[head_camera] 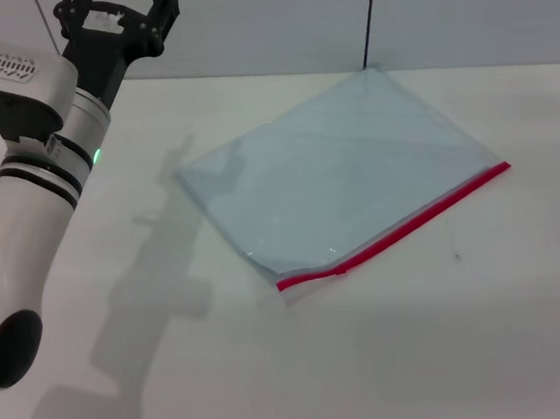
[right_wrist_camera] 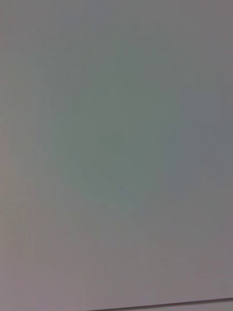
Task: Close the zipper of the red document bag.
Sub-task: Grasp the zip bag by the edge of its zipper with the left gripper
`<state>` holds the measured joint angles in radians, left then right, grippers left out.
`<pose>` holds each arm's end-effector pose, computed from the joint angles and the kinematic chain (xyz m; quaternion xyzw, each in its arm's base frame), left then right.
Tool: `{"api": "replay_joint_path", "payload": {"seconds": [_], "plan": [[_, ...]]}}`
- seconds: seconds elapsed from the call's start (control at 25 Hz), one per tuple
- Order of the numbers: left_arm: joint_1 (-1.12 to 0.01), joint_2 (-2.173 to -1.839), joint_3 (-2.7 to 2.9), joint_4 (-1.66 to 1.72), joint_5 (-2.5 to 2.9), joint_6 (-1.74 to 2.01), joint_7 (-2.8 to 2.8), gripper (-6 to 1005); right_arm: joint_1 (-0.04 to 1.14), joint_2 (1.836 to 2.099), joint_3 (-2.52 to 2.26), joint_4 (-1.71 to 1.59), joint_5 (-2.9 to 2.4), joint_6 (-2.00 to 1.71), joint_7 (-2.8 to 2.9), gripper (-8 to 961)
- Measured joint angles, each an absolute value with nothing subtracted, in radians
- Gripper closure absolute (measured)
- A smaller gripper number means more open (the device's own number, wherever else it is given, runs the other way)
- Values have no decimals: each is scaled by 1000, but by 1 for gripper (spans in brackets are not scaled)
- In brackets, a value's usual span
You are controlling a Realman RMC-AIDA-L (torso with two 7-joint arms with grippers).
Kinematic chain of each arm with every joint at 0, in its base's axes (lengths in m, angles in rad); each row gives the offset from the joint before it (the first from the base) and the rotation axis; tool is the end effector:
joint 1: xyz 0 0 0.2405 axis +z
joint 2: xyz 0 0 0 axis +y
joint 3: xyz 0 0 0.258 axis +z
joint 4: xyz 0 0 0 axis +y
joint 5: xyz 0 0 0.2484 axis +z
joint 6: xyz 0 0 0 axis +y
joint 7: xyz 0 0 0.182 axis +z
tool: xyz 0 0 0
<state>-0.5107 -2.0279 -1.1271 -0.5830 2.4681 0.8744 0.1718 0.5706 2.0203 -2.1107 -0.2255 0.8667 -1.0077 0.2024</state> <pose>-0.2283 0.4732 -0.0233 -0.7072 -0.1256 -0.3161 0.6199 0.3246 0.4577 0.0016 -0.6447 0.2701 0.3412 0.6285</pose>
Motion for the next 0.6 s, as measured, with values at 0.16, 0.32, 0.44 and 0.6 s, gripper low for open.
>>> {"api": "replay_joint_path", "payload": {"seconds": [0.16, 0.32, 0.44, 0.6], "plan": [[-511, -2028, -1129, -583, 2468, 874, 172, 258, 571, 2020, -2111, -226, 867, -1008, 202, 274], [-511, -2028, -1129, -583, 2468, 874, 172, 258, 571, 2020, -2111, -226, 867, -1008, 202, 274], [-511, -2028, -1129, -583, 2468, 874, 172, 258, 571, 2020, -2111, -225, 867, -1008, 202, 274], [-511, -2028, -1129, -583, 2468, 874, 172, 259, 571, 2020, -2111, -226, 867, -1008, 202, 273]]}}
